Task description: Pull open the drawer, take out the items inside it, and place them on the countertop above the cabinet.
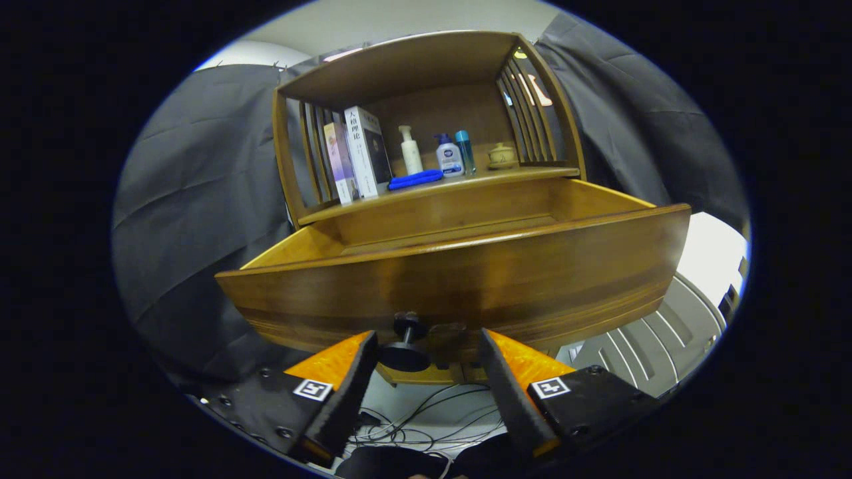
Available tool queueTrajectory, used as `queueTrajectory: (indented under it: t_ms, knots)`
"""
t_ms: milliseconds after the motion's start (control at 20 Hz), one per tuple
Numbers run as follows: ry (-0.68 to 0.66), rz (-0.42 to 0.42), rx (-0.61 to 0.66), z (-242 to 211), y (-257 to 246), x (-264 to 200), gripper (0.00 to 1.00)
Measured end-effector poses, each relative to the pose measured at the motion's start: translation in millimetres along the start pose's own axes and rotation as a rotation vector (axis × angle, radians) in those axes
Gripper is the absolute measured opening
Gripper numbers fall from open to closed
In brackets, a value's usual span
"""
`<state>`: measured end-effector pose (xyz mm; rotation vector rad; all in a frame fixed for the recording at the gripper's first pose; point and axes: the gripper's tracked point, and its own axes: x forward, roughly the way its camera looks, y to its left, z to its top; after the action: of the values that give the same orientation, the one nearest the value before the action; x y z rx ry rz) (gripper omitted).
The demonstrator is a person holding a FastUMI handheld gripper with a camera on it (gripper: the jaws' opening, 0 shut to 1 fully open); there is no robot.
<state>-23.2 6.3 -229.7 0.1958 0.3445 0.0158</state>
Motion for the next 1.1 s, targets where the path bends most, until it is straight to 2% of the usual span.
queueTrajectory:
  t_ms: [50,100,550,750,950,1100]
  knots:
    - [0.001,0.008,-0.002,2.3,1.4,-2.7,0.98]
    - [0.001,0.01,-0.005,4.4,1.1,-5.0,1.0]
    - [-0.124,-0.011,-0.139,79.6,-5.2,-43.4,0.98]
    - [-0.133,0.008,-0.198,116.0,5.7,-47.8,0.98]
    - [-0.128,0.048,-0.155,146.6,25.1,-39.4,0.98]
    - [-0.093,0.077,-0.073,163.1,33.3,-25.5,0.98]
